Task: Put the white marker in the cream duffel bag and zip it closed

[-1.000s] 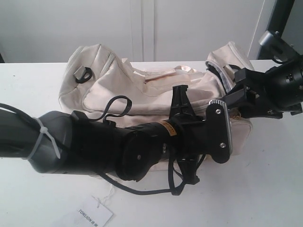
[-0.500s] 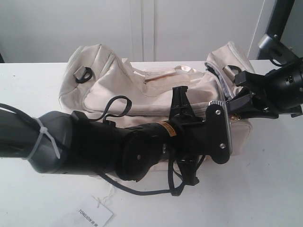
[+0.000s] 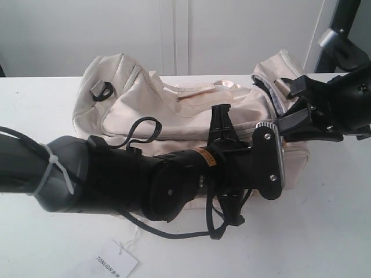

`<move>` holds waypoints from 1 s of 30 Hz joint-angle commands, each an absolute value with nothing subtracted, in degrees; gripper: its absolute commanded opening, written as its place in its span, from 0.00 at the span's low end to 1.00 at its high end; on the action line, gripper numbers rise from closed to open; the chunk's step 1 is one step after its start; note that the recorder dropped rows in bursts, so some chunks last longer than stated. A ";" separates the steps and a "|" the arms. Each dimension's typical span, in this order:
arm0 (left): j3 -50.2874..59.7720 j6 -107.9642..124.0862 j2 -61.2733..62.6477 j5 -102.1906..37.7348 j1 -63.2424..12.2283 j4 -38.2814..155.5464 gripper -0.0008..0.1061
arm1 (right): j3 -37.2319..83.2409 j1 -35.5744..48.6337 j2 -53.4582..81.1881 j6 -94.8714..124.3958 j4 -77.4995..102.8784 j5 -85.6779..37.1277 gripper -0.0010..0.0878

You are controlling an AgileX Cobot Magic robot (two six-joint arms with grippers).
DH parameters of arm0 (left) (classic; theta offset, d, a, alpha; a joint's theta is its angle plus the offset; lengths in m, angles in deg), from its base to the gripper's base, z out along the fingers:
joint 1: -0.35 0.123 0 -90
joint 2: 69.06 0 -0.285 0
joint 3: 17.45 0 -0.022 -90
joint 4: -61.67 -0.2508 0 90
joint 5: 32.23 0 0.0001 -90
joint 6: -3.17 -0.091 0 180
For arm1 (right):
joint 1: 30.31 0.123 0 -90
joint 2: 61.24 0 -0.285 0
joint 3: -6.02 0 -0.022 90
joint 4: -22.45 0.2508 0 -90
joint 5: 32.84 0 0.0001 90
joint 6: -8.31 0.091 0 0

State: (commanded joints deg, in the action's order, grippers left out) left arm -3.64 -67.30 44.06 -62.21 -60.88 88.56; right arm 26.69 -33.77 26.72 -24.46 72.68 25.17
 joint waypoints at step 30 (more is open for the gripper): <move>-3.64 -67.30 44.06 -62.21 -60.88 88.79 0.02 | 26.69 -31.41 33.08 -16.58 70.72 22.92 0.32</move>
